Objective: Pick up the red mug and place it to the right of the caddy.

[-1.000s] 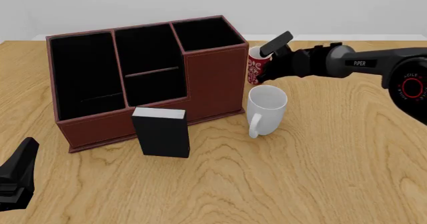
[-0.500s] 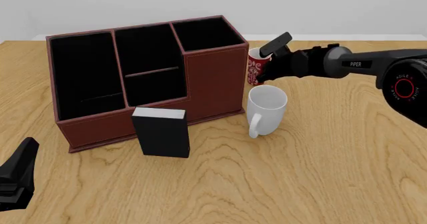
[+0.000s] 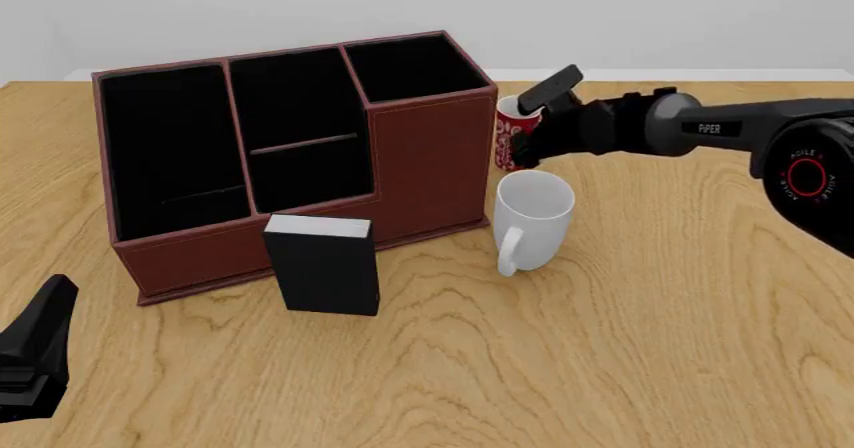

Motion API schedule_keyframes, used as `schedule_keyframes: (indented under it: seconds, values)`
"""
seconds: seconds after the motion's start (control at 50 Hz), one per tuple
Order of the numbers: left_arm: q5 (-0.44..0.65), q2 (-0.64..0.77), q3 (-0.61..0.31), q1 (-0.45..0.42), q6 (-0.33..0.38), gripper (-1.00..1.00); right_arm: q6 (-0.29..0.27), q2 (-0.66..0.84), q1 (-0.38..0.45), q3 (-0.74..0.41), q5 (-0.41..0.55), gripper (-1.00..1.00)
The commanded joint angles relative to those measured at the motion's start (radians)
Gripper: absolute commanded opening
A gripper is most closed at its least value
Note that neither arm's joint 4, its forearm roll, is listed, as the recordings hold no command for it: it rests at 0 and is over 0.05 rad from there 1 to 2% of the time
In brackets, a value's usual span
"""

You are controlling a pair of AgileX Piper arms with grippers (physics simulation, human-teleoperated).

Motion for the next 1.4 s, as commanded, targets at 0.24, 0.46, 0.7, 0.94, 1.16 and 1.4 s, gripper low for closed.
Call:
schedule_keyframes:
  seconds: [0.24, 0.46, 0.7, 0.94, 1.16, 1.4]
  values:
    - [0.000, 0.000, 0.000, 0.000, 0.000, 1.00, 0.026, -0.008, 0.006, 0.008, 0.002, 1.00]
    - [0.000, 0.000, 0.000, 0.000, 0.000, 1.00, 0.039, -0.030, -0.004, 0.012, 0.002, 1.00]
    - [0.000, 0.000, 0.000, 0.000, 0.000, 1.00, 0.053, -0.081, -0.005, 0.026, 0.009, 1.00]
    - [0.000, 0.000, 0.000, 0.000, 0.000, 1.00, 0.056, -0.125, 0.003, 0.051, 0.008, 1.00]
    - [0.000, 0.000, 0.000, 0.000, 0.000, 1.00, 0.071, -0.185, 0.010, 0.089, 0.009, 1.00]
    - [0.000, 0.000, 0.000, 0.000, 0.000, 1.00, 0.084, -0.316, 0.012, 0.182, -0.003, 1.00]
